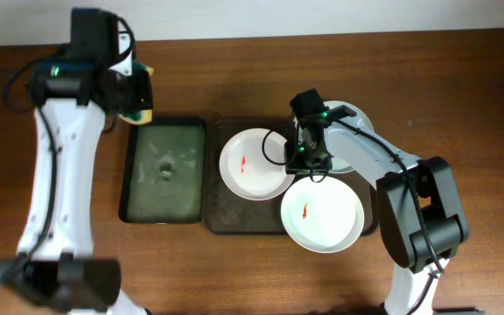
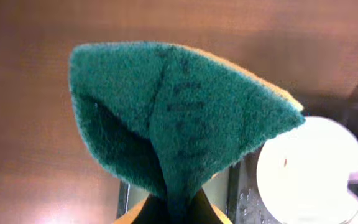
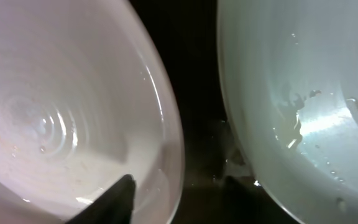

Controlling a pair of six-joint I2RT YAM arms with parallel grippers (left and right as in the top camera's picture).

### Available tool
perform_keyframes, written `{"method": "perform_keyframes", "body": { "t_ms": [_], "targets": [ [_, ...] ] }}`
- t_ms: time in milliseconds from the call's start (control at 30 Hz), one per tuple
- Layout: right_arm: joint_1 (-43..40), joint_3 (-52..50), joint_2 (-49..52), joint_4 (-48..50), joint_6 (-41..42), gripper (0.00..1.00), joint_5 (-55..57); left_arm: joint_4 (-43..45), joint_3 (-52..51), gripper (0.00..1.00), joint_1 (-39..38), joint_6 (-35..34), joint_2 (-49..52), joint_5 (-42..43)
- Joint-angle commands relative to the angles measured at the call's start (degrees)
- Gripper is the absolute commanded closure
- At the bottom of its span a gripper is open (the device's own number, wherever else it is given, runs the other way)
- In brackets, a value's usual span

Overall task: Clean dirty plates on tray and stack at the side
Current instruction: 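Grasp the green sponge with left gripper and lift it out, then scrub the left white plate with the sponge in left gripper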

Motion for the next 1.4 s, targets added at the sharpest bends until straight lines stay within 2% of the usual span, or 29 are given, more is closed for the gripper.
{"method": "perform_keyframes", "body": {
  "t_ms": [0,100,167,300,567,633,667,1000,1133,1367],
  "targets": [
    [0.35,1.11,0.63,-0.07,-0.02,0.56,-0.74,-5.44,5.29,1.0,-0.15,1.97,8.31,2.58],
    [0.37,1.11,0.63,-0.31,-0.02,0.57,-0.74,-7.48,5.29,1.0,-0.15,3.3,12.44,9.09],
    [0.37,1.11,0.63,-0.31,-0.02,0.68,-0.74,-7.5,5.27,1.0,-0.22,3.3,14.32,12.74],
    [0.39,1.11,0.63,-0.31,0.02,0.78,-0.74,-7.54,5.27,1.0,-0.35,3.23,14.8,16.92],
    [0.46,1.01,0.63,-0.68,1.07,0.75,-0.74,-6.86,5.25,1.0,-4.0,0.48,14.93,17.64],
    [0.46,1.01,0.63,-0.46,1.07,0.92,-0.76,-5.64,5.18,1.0,-5.14,0.2,15.04,17.62],
    [0.46,1.01,0.63,-0.44,1.07,0.96,-0.76,-5.07,5.09,1.0,-5.6,0.2,15.04,17.62],
    [0.46,1.01,0.63,-0.33,2.75,0.96,-0.79,-0.85,-1.4,1.0,-12.17,-6.38,15.19,15.17],
    [0.46,1.01,0.63,0.68,3.96,0.96,-2.67,0.24,-4.04,1.0,-13.62,-6.64,15.19,14.19],
    [0.46,1.01,0.63,2.49,11.39,0.96,-3.82,2.25,-8.13,1.0,-15.08,-8.39,15.19,14.16]
  ]
}}
